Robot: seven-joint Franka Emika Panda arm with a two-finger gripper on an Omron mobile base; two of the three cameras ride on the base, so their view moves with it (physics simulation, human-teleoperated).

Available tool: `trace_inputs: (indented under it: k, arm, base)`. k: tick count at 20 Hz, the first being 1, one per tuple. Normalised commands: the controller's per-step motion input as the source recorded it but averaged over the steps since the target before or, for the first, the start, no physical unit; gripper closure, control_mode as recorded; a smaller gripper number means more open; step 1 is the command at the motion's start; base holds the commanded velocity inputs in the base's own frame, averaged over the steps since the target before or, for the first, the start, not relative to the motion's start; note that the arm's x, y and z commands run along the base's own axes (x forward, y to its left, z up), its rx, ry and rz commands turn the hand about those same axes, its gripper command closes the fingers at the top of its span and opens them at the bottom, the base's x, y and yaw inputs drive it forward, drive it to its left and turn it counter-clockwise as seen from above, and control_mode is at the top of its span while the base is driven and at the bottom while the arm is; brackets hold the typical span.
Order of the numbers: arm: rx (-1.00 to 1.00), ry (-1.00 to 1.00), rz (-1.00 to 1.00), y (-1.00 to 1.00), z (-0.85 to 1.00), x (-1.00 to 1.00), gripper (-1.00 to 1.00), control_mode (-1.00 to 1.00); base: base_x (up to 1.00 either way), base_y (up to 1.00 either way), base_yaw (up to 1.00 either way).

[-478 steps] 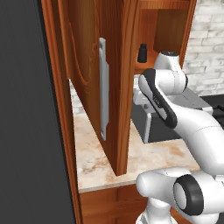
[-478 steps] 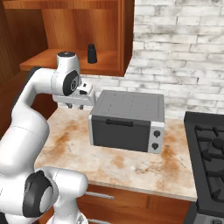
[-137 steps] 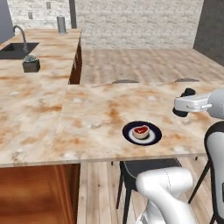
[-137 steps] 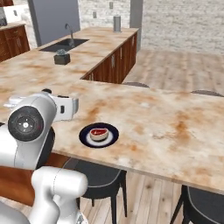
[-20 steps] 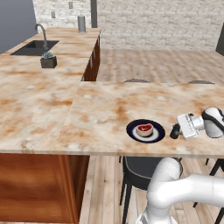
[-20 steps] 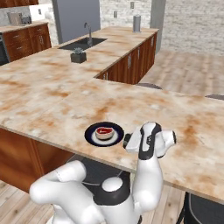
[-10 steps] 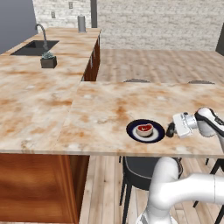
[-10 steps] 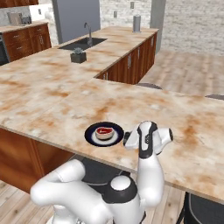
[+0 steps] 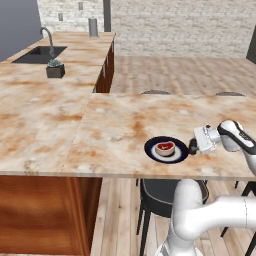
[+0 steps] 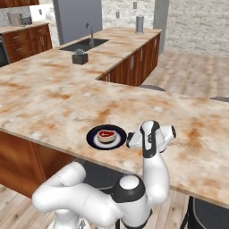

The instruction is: Retrieve the shaker from the cabinet and place it next the steak on a plate on the dining table.

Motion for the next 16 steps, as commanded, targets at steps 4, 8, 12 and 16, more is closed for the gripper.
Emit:
trace_inputs:
  k: [4,8,12,16]
  arm:
    - [-0.01,0.0,0.0,-0.13,-0.37,0.11,1.0,-1.0]
    - [0.0,0.03,0.0,-0.19,-0.47,0.0,1.0,-1.0]
    - [0.0,0.01,0.0,-0.2,-0.53,0.0,1.0,-1.0]
    - [0.0,0.05,0.0,-0.11,-0.48,0.0,1.0,-1.0]
  base:
    - [0.0,0.0,0.0]
    - [0.0,0.0,0.0]
    - [0.0,0.0,0.0]
    - [0.0,0.0,0.0]
